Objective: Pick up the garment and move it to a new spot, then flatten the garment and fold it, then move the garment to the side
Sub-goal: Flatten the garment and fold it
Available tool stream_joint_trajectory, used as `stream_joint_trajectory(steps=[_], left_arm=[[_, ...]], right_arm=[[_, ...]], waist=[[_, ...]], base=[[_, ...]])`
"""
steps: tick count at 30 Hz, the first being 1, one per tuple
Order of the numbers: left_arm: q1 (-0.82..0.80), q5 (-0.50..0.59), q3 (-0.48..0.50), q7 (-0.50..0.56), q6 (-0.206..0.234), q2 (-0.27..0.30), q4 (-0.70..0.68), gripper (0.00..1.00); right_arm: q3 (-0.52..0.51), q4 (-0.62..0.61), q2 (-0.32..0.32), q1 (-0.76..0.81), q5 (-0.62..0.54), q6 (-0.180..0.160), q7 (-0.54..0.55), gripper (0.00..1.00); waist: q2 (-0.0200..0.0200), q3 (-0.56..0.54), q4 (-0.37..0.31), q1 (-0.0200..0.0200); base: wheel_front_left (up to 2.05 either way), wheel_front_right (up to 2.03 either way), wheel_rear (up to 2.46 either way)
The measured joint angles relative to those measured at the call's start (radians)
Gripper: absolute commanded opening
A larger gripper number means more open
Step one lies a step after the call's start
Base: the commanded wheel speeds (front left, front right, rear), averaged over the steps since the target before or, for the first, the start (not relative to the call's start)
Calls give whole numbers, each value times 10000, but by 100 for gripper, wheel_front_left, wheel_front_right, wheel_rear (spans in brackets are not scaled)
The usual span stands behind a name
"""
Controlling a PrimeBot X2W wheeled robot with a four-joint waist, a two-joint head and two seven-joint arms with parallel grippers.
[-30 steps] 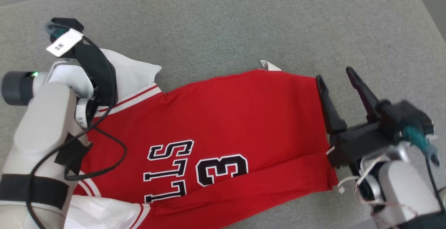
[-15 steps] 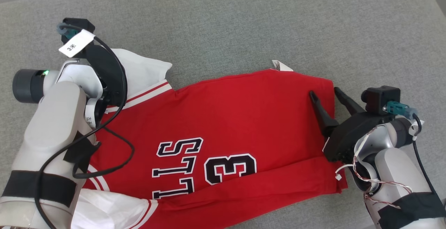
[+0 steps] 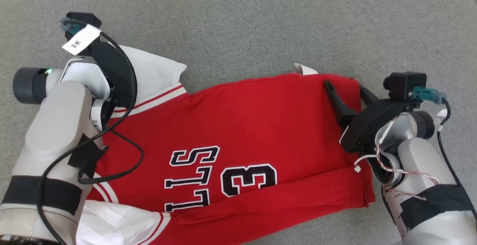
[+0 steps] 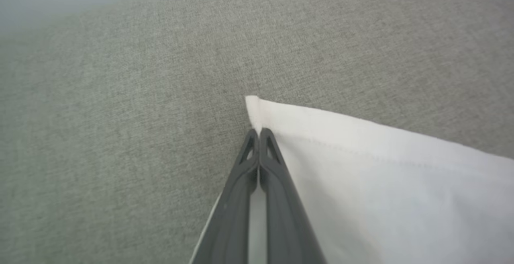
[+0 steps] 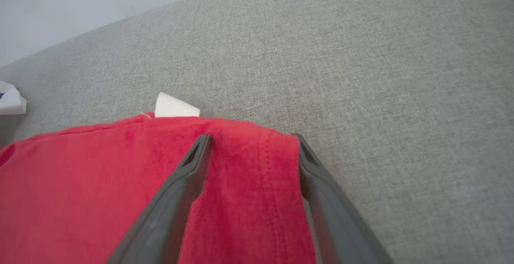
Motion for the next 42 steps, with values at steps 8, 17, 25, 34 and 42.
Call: stream_joint_trajectory(steps=[8, 17, 25, 34, 42], left_arm=[[-109, -2, 6, -161, -81, -63, 236, 0], [-152, -79, 13, -360, -144, -117, 485, 0], [-255, -104, 13, -382, -157, -142, 685, 0], [-302, -146, 13, -472, -161, -142, 920, 0], [-322, -247, -6, -594, -201, -201, 1034, 0]], right_arm=[[-44, 253, 56, -303, 190, 86, -188, 100], [19, 464, 42, -483, 213, 174, -366, 0], [52, 633, -69, -480, 201, 247, -518, 0], [-13, 617, -326, -481, 199, 249, -533, 100], [230, 909, -320, -491, 224, 265, 109, 100]], waist=[[0, 3, 56, 1], [1, -49, 105, 0], [1, -81, 57, 0], [1, -119, -1, 0], [1, -128, 32, 0]], base=[[0, 0, 0], [0, 0, 0], [0, 0, 0], [0, 0, 0], [0, 0, 0]])
